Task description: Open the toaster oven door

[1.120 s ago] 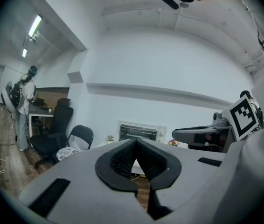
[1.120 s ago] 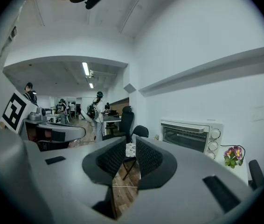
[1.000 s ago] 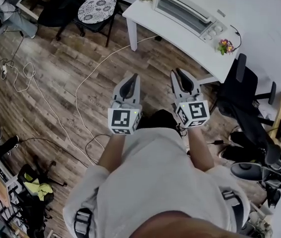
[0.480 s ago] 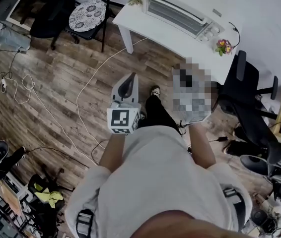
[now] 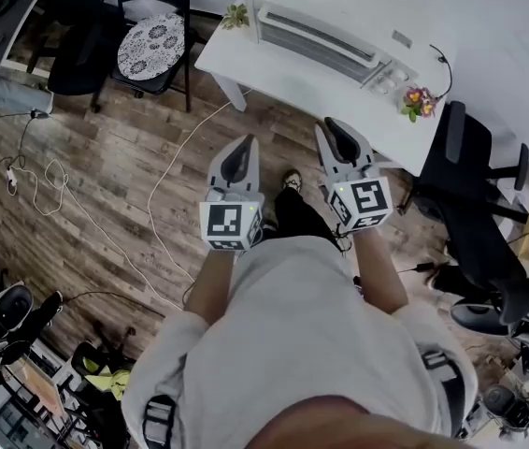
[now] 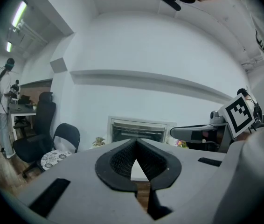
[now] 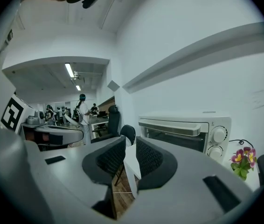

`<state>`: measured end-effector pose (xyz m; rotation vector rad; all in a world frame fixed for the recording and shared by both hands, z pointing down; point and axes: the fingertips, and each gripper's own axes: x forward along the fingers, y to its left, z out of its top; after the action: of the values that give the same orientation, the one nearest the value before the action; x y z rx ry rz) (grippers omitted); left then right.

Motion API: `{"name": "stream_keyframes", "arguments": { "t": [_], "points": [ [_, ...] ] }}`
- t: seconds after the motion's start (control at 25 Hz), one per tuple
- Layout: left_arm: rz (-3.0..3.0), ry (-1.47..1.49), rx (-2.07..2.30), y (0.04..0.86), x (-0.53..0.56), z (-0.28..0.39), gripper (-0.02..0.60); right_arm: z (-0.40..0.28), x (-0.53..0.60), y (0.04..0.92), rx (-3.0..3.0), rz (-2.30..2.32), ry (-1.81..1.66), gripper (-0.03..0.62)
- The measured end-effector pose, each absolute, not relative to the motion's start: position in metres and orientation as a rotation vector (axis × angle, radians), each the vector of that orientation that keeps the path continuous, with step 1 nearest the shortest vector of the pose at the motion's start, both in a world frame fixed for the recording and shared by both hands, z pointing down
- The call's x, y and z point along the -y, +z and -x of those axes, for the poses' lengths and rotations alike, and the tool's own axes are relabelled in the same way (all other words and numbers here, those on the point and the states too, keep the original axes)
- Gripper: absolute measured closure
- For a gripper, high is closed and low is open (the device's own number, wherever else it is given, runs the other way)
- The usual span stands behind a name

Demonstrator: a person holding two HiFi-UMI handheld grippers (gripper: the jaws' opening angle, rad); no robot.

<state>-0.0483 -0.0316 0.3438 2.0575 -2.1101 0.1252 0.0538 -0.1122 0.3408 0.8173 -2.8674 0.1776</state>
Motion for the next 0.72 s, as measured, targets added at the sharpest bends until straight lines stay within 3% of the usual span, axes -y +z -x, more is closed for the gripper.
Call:
{"name": "stream_keyframes", "arguments": {
  "t": [0.72],
  "points": [
    [-2.054, 0.227, 2.028, 0.36, 0.143, 0.053, 0.565, -0.043, 0.212, 0.365, 2.86, -0.821, 0.315, 0.514]
  ]
}}
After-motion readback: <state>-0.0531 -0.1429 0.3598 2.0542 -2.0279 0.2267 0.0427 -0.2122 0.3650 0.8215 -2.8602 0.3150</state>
